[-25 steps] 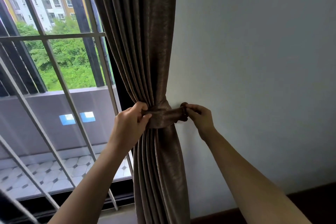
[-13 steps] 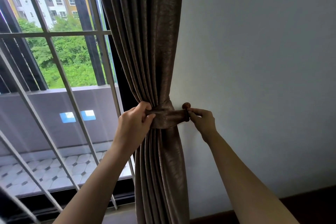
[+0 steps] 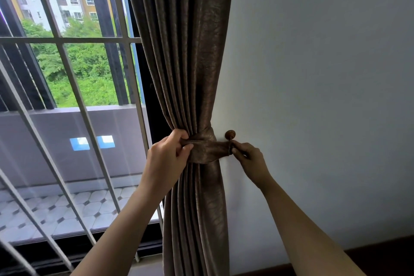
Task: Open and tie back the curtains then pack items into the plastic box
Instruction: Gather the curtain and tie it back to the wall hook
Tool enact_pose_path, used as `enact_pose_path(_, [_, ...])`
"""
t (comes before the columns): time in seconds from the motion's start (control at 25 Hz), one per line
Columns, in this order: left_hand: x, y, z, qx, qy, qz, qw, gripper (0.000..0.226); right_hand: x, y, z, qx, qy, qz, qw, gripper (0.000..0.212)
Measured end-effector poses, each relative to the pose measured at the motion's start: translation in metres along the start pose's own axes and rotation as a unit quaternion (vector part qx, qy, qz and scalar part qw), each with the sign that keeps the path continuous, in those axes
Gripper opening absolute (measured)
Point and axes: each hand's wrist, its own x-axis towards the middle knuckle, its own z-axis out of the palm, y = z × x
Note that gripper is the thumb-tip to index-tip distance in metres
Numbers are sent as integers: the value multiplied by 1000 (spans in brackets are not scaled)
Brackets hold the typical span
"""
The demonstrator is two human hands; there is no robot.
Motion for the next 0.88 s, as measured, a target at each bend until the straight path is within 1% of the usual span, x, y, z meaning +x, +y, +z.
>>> enact_pose_path(0.12, [-1, 0, 2, -13, 5, 0, 1000, 21, 1, 2, -3, -5, -20, -11, 1000, 30])
enact_pose_path(0.24, [-1, 3, 5, -17, 4, 14, 1000, 21, -1, 6, 4, -22, -15, -5, 1000, 23])
enact_pose_path(0.32, [-1, 4, 6, -18, 4, 21, 1000, 21, -5, 7, 16, 10, 26, 1, 1000, 19])
enact_pose_path(0.4, [-1, 4, 6, -19, 2, 26, 999, 22, -9, 7, 25, 64, 80, 10, 995, 20])
enact_pose_path(0.48, [1, 2, 7, -22, -4, 33, 999, 21, -8, 7, 28, 113, 126, 37, 985, 30])
enact_pose_path(0.52, [1, 1, 7, -20, -5, 37, 999, 21, -6, 7, 28, 118, 138, 50, 982, 35])
enact_pose_path(0.56, [1, -1, 8, -18, -6, 38, 999, 21, -3, 6, 27, 102, 145, 55, 983, 36])
enact_pose_path(0.72, [0, -3, 11, -20, -8, 40, 999, 21, 8, -4, 25, 11, 157, 54, 986, 28])
enact_pose_path(0.88, [-7, -8, 12, -35, 15, 64, 997, 22, 17, -14, 7, -70, 89, 49, 992, 20])
